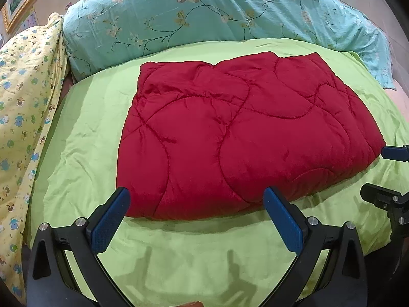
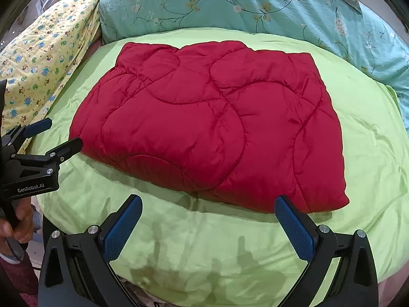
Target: Fold large clothes
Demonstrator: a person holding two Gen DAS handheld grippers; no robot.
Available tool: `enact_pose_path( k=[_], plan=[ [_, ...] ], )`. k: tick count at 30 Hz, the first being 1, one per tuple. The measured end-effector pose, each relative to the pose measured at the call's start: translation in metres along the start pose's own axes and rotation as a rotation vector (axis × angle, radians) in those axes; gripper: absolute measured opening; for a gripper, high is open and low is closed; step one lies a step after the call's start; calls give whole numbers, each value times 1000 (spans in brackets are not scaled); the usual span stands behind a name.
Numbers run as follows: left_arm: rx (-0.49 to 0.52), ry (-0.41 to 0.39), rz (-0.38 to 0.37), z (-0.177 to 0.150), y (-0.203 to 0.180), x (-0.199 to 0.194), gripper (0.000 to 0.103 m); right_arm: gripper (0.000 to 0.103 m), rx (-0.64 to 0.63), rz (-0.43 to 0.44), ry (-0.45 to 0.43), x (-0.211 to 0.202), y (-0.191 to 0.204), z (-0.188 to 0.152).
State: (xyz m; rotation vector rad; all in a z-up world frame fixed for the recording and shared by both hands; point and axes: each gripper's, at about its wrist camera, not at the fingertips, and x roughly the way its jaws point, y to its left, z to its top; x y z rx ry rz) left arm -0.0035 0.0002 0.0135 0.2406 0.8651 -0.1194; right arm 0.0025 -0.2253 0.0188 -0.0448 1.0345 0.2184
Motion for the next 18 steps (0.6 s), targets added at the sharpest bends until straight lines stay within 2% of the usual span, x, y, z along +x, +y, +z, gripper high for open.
enact_pose_path(
  k=[18],
  plan=[
    [6,-2,-7,10,-4,7,103,103,-4,7,-22,-1,-4,13]
  ],
)
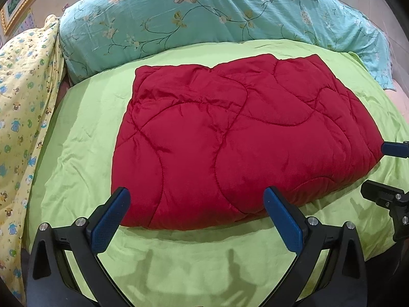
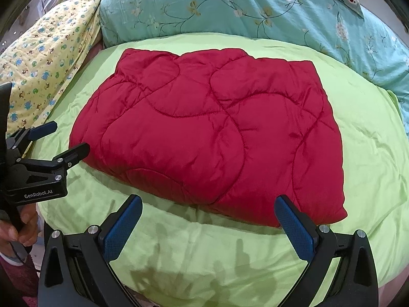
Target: Fold large clothes
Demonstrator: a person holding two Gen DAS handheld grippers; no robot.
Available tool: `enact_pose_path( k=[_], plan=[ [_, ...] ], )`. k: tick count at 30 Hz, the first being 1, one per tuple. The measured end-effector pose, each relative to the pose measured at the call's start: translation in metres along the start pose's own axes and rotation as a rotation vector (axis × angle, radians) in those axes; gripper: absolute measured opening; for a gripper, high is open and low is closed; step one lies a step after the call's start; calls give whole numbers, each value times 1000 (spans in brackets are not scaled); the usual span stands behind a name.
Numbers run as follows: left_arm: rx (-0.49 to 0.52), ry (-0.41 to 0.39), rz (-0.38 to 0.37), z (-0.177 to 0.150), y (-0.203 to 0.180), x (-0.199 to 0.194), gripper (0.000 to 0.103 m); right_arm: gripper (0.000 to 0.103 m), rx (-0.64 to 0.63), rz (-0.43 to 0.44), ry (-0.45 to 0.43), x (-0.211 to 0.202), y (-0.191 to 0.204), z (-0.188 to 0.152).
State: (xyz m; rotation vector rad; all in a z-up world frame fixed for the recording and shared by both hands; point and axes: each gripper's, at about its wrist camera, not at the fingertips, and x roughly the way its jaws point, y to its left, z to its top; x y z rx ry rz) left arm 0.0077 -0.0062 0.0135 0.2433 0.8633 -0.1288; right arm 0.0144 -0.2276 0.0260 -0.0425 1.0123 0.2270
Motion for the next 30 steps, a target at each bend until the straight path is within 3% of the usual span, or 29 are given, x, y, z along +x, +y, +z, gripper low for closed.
enact_pose_path(
  k=[30],
  plan=[
    [-11,-19,6,8,-7,0,103,103,7,18,-20,-5,-5,6]
  ],
)
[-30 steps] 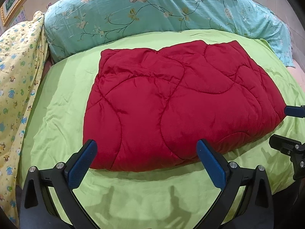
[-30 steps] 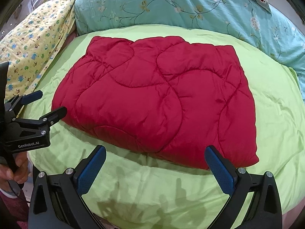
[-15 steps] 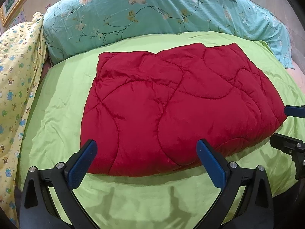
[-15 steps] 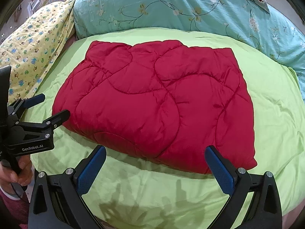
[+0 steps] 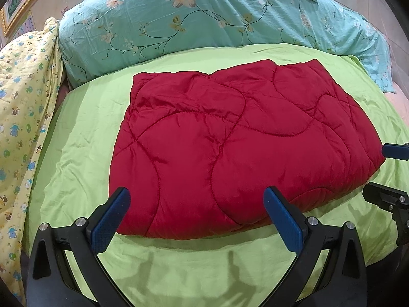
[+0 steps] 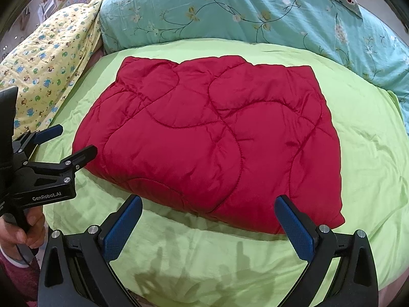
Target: Fold large clothes
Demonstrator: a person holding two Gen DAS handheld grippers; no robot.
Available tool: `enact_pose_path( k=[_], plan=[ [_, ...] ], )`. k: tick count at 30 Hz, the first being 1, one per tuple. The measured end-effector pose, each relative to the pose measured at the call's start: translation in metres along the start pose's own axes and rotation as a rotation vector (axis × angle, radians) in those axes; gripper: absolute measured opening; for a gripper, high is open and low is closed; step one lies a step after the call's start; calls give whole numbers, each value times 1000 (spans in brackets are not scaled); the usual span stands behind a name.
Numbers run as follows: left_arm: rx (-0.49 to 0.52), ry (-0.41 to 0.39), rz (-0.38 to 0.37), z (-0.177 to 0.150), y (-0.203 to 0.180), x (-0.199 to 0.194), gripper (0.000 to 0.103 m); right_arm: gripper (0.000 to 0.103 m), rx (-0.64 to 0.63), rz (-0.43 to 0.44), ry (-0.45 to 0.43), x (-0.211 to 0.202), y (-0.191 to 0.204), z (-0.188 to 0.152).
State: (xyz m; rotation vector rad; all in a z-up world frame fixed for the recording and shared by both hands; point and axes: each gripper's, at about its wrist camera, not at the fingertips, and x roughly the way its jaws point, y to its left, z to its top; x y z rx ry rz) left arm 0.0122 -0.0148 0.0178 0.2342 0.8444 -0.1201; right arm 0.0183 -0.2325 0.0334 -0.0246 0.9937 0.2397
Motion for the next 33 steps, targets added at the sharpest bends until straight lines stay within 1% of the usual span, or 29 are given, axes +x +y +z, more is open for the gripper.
enact_pose_path(
  k=[33],
  plan=[
    [0,-9,8,1,-5,-6,103,103,-2,2,-6,-4,0,-1]
  ],
)
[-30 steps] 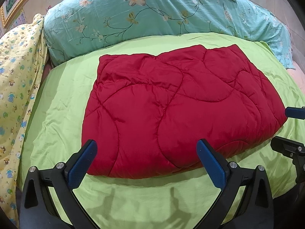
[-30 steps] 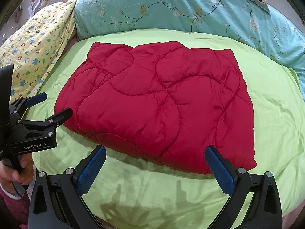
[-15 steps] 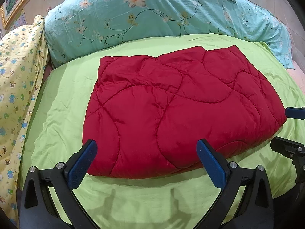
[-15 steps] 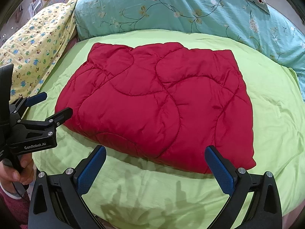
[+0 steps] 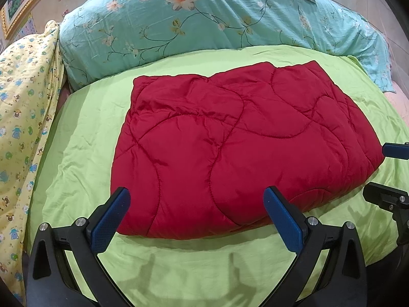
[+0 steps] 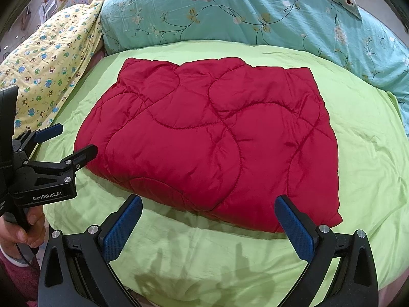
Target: Fold large clothes
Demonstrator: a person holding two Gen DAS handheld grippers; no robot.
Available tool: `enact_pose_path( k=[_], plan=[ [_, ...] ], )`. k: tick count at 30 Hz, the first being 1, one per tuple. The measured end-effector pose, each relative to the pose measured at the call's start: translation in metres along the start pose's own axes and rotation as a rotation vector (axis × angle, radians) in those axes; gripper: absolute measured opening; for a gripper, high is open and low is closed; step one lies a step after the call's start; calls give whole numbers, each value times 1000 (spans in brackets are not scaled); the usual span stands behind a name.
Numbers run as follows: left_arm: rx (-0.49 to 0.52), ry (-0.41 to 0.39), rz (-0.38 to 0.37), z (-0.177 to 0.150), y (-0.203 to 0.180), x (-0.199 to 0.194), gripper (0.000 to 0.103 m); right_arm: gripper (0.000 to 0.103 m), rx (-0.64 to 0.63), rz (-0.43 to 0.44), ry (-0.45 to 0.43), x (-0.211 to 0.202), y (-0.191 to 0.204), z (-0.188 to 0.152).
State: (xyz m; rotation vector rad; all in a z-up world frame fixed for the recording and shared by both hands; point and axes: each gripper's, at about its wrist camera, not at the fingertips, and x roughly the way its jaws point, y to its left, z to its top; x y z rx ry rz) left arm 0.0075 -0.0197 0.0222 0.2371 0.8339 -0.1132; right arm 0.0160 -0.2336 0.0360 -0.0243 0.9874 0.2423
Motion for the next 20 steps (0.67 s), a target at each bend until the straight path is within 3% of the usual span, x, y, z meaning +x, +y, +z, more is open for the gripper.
enact_pose_path(
  k=[20],
  plan=[
    [-9,9,-14,1,5,7,103,103,16,4,7,4,-6,0]
  ],
)
